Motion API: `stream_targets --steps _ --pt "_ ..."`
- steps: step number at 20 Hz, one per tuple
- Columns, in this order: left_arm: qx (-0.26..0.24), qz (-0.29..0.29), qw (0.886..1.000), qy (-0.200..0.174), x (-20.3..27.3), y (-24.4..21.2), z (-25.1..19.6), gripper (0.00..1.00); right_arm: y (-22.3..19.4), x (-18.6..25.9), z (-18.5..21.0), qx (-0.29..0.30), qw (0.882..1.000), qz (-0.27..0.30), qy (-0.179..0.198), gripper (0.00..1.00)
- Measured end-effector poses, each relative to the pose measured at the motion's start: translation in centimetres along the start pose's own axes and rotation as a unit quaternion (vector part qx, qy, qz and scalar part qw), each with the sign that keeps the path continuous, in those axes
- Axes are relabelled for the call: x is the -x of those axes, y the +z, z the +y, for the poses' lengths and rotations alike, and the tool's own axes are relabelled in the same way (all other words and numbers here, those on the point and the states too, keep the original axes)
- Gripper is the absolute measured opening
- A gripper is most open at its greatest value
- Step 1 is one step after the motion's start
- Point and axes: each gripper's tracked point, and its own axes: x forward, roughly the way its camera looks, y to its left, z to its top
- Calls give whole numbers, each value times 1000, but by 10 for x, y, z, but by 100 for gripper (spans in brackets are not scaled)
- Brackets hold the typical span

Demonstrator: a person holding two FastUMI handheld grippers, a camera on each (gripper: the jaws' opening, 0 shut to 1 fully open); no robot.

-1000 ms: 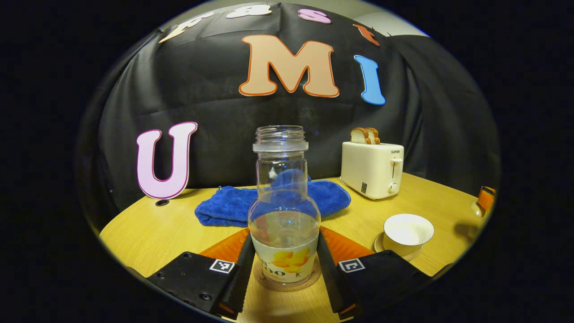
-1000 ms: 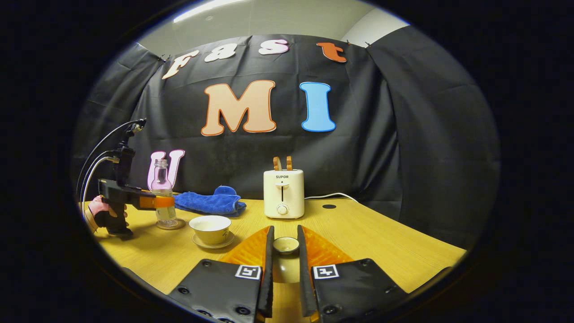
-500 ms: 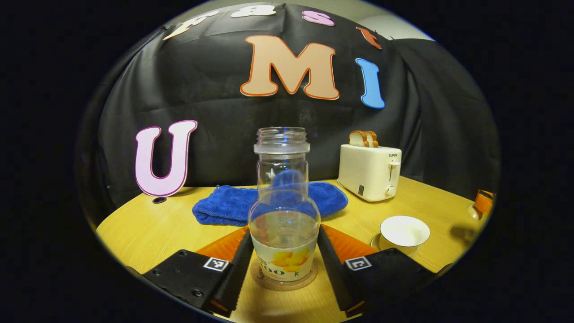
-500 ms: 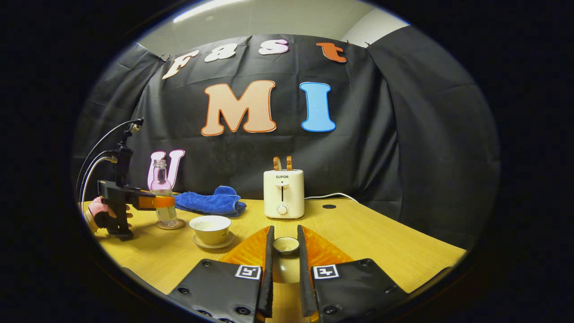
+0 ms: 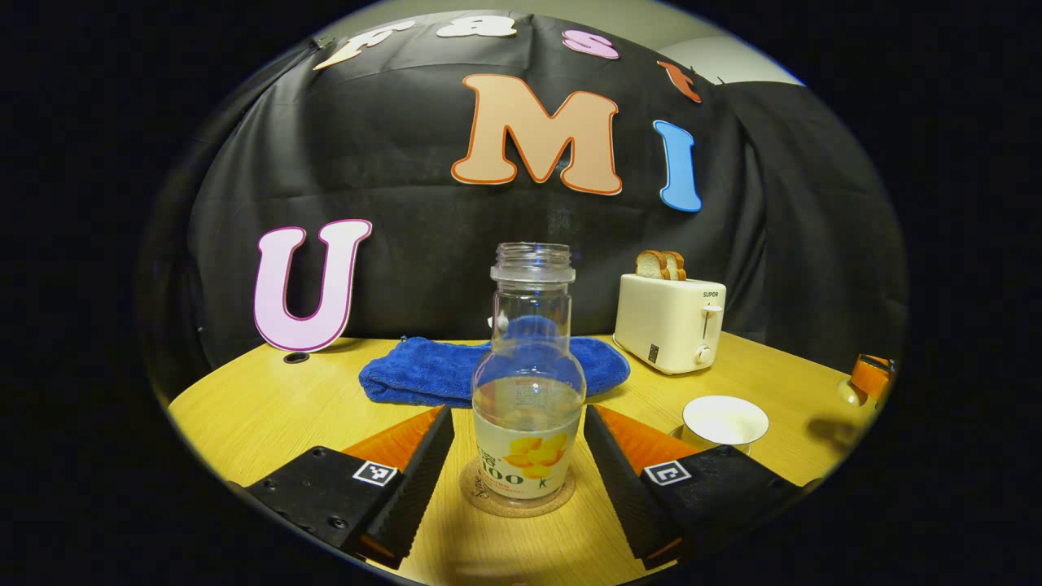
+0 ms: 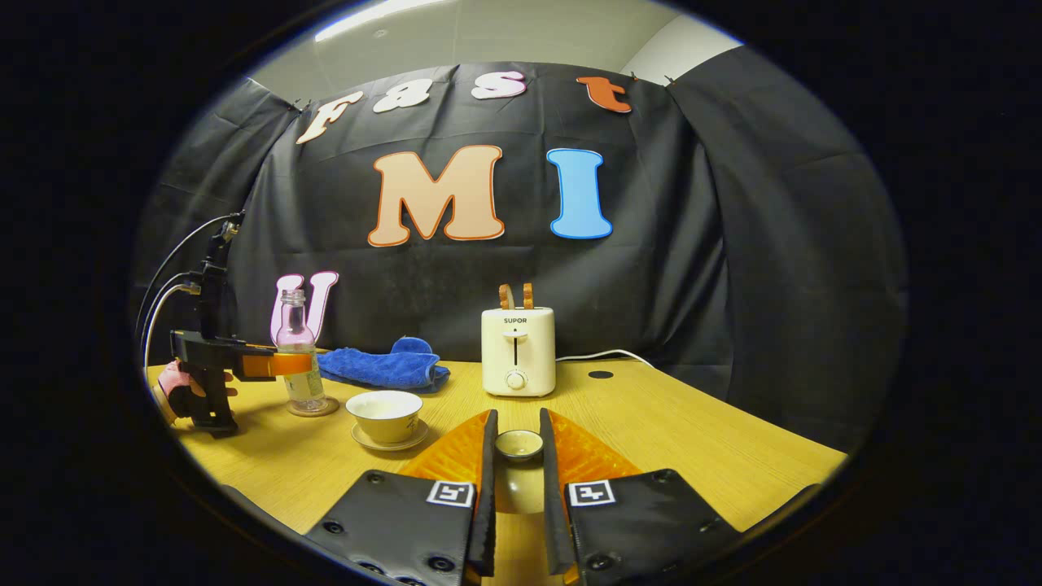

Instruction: Open the teacup lid with one hand, grasp the water bottle and pour water into the teacup with the other hand; after pouring, place the water bottle on the coaster and then close the teacup lid.

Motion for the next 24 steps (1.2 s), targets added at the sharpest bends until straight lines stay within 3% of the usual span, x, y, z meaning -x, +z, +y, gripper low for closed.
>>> stream_targets --steps 4,8,18,22,24 --pt "-18 -11 1000 24 19 0 9 94 -1 0 8 0 1000 2 20 28" --pt "-29 -9 999 23 36 -6 12 94 -1 -8 20 -1 999 4 42 28" --pt "-26 -36 999 27 63 -4 14 93 -5 -62 92 -4 993 9 121 28" --pt "-21 -82 996 20 76 10 14 93 -6 -82 110 -5 992 9 127 28" --pt "-22 -76 997 22 78 5 18 93 -5 -89 118 -5 991 8 133 28"
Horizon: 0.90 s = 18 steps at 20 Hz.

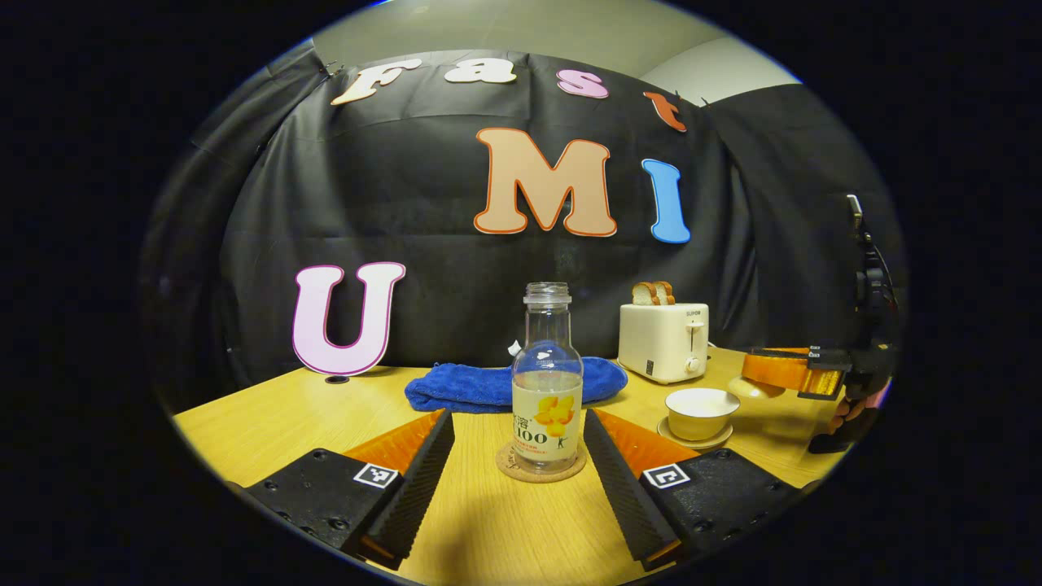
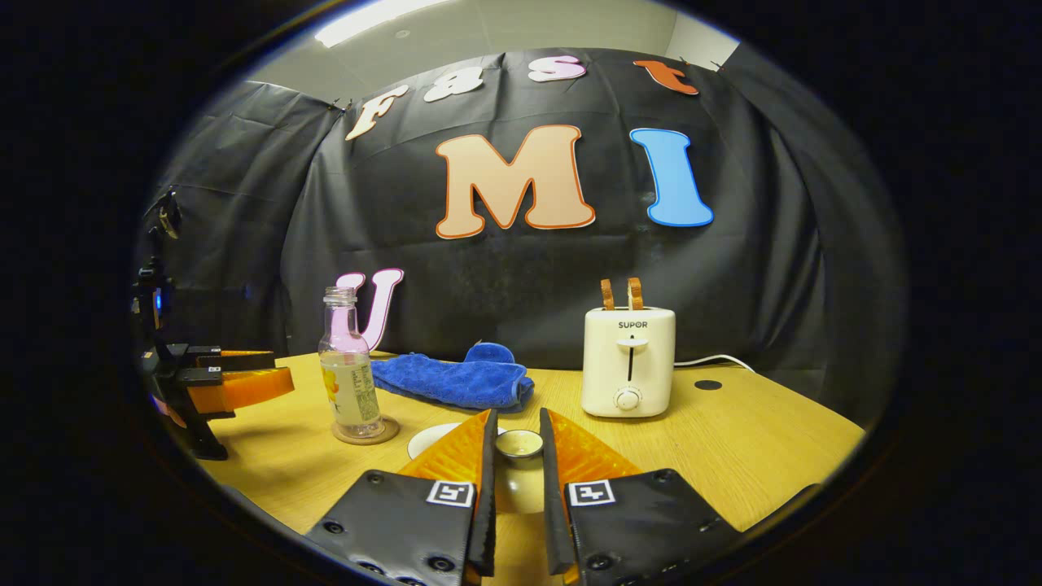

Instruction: Open the teacup lid with one hand, grasp the water bottle and pour water into the teacup with the other hand; after pouring, place the water bottle on the coaster and then close the teacup lid.

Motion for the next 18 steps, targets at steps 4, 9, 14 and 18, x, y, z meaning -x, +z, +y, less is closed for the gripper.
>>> stream_targets --steps 4,9,14,18 --pt "-2 1 1000 4 0 1 3 93 -2 -19 16 -1 1000 2 25 28" --pt "-2 0 1000 11 1 1 5 93 -16 -44 37 5 997 45 61 28" --pt "-2 1 1000 11 1 1 5 93 -22 -49 41 7 995 63 71 28" --pt "-2 1 1000 9 1 2 4 93 -23 -48 45 5 994 68 85 27"
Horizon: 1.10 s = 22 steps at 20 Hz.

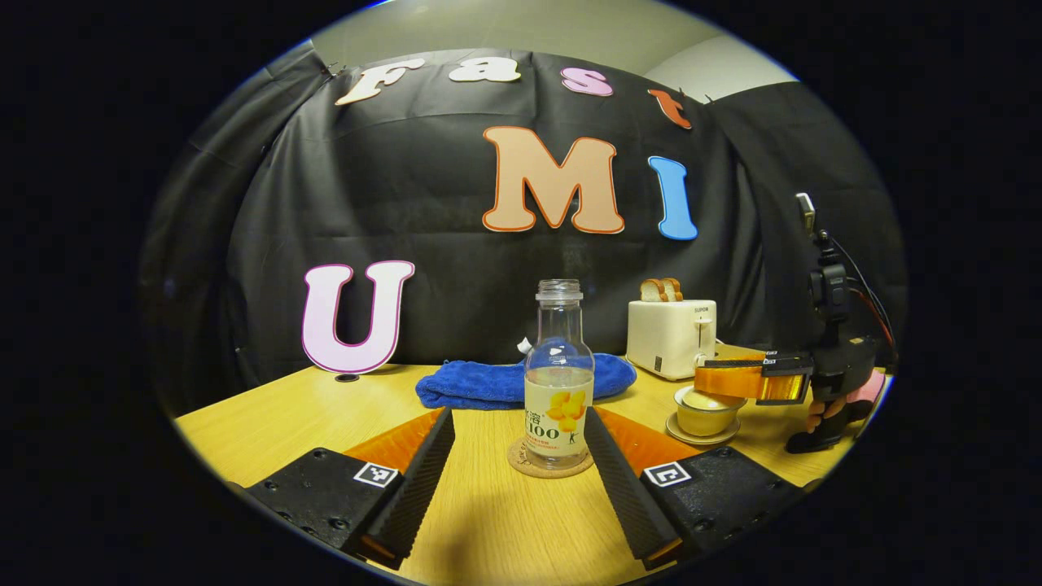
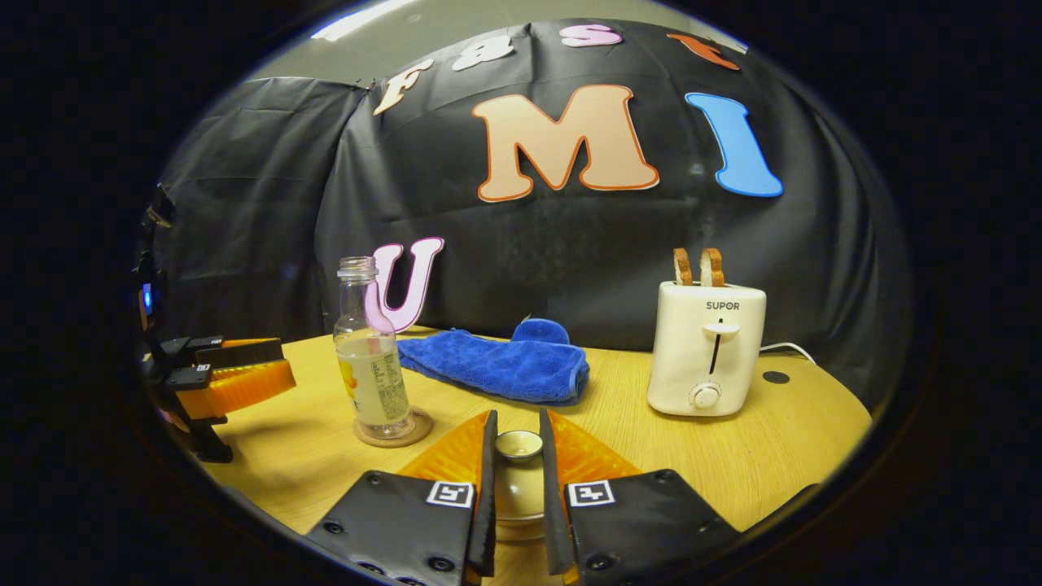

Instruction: Open the teacup lid with one hand, grasp the water bottle and pour water into the teacup with the other hand; after pouring, place the water bottle on the coaster and then close the teacup lid.

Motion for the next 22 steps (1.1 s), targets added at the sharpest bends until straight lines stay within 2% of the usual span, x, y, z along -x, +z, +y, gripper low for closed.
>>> stream_targets --steps 3,4,6,10,12,14,15,17,18,19,21,22 --pt "0 0 1000 -2 0 0 0 94 -3 -2 0 -1 1000 9 2 30" --pt "0 0 1000 -2 -1 1 -1 93 -3 -2 1 0 1000 9 2 36" --pt "0 0 1000 -3 0 0 -1 93 -3 0 0 -2 1000 12 0 35" --pt "0 0 1000 -3 0 1 0 93 0 4 2 0 1000 1 4 86" --pt "0 0 1000 -3 0 1 -1 93 2 10 2 0 1000 -10 1 86" --pt "0 0 1000 -3 0 1 -1 93 7 18 0 -3 1000 -28 -7 95" --pt "0 0 1000 -3 -1 1 -1 93 11 23 0 -4 999 -38 -11 92" --pt "0 0 1000 -3 0 0 -1 93 14 33 -1 -4 998 -54 -21 95" --pt "0 0 1000 -3 0 0 -1 93 15 39 -3 -4 998 -60 -27 88" --pt "0 0 1000 -3 0 0 -1 93 15 44 -5 -4 997 -65 -35 88" --pt "-1 0 1000 6 0 1 4 93 15 56 -8 -4 996 -69 -52 95" --pt "-1 0 1000 8 0 1 4 93 15 62 -10 -4 996 -70 -60 92"
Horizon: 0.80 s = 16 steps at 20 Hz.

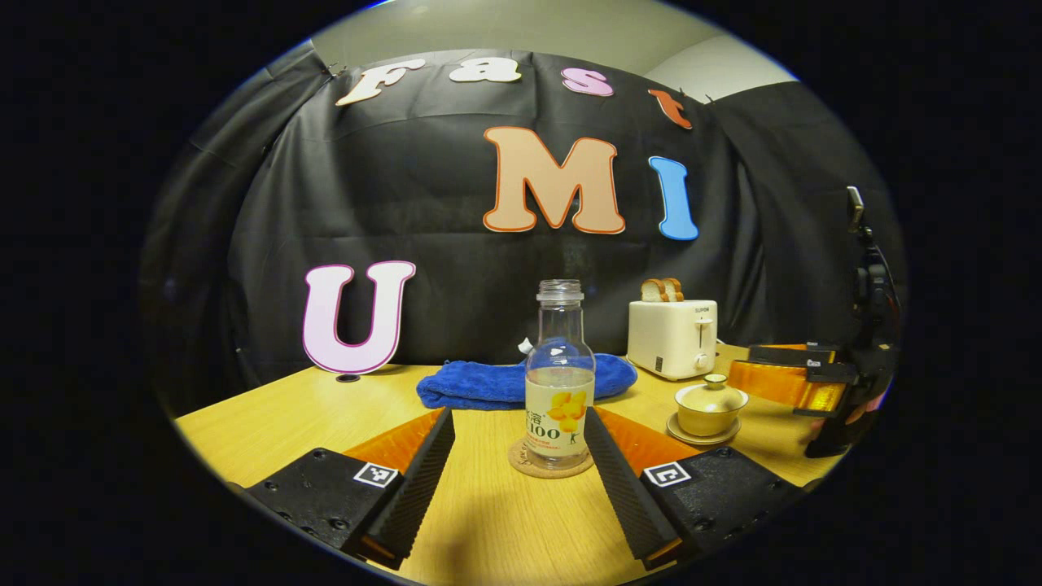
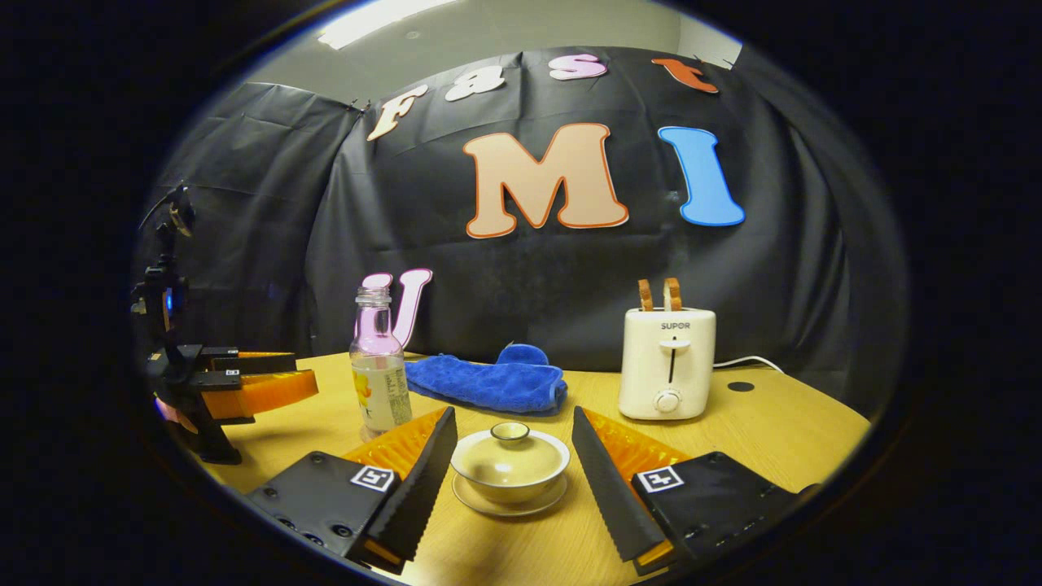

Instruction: Open the teacup lid with one hand, grasp the water bottle and pour water into the teacup with the other hand; after pouring, place the water bottle on the coaster and then close the teacup lid.

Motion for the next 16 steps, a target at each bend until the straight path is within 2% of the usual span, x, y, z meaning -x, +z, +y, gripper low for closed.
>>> stream_targets --steps 2,6,9,12,13,16 --pt "0 1 1000 2 -1 1 1 93 1 11 -4 1 1000 -2 -12 95" --pt "2 0 1000 16 1 2 9 93 2 33 -17 2 999 -4 -38 92" --pt "0 2 1000 30 2 1 15 93 4 47 -37 3 996 -7 -86 94" --pt "1 4 998 58 7 1 26 93 5 57 -46 5 993 -9 -121 88" --pt "1 4 998 66 8 1 28 93 5 58 -47 5 992 -9 -126 91" --pt "0 5 997 81 12 1 31 93 4 59 -50 5 991 -9 -133 87"
